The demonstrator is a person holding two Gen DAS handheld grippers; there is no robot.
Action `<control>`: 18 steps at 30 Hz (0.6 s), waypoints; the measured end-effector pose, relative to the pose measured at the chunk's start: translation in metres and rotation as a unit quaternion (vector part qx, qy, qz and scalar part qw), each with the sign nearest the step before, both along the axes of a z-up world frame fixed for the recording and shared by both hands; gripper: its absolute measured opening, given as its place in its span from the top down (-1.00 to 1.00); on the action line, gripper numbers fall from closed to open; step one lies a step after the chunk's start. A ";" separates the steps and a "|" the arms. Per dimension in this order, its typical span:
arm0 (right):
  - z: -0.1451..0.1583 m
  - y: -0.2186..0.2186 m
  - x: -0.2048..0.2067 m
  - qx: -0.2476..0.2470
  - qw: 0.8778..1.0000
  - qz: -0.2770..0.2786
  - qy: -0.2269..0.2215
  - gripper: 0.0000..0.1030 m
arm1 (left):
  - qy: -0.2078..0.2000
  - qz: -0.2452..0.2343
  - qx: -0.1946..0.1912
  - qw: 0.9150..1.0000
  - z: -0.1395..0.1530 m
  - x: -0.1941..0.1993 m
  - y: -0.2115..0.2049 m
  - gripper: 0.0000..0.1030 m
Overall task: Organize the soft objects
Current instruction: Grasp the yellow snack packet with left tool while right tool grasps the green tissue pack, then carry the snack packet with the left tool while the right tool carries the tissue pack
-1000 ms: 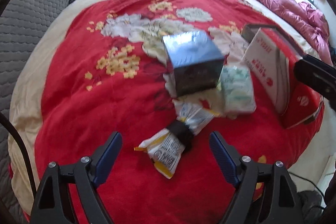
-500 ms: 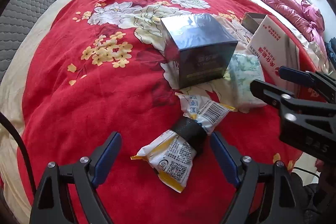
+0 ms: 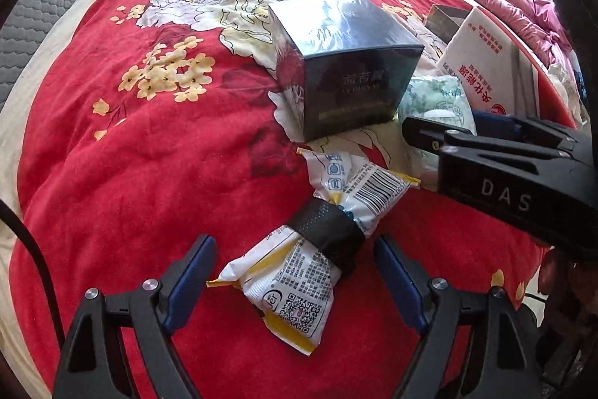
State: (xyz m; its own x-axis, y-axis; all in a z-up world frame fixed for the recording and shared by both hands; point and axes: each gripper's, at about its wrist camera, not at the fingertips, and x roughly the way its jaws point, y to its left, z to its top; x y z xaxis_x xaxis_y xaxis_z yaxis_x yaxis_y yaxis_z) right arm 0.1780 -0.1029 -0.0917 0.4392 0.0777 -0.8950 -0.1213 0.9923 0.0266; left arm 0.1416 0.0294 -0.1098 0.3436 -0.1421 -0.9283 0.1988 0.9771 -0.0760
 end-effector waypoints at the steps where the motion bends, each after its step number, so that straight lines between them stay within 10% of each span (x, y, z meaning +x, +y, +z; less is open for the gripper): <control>1: 0.000 0.000 0.000 0.006 1.000 0.001 0.001 -0.08 | 0.000 0.000 0.000 1.000 0.000 0.000 0.000 -0.65; 18: 0.054 -0.019 -0.026 0.046 0.997 0.017 -0.060 0.18 | -0.014 0.036 -0.053 0.998 0.025 -0.002 0.009 -0.26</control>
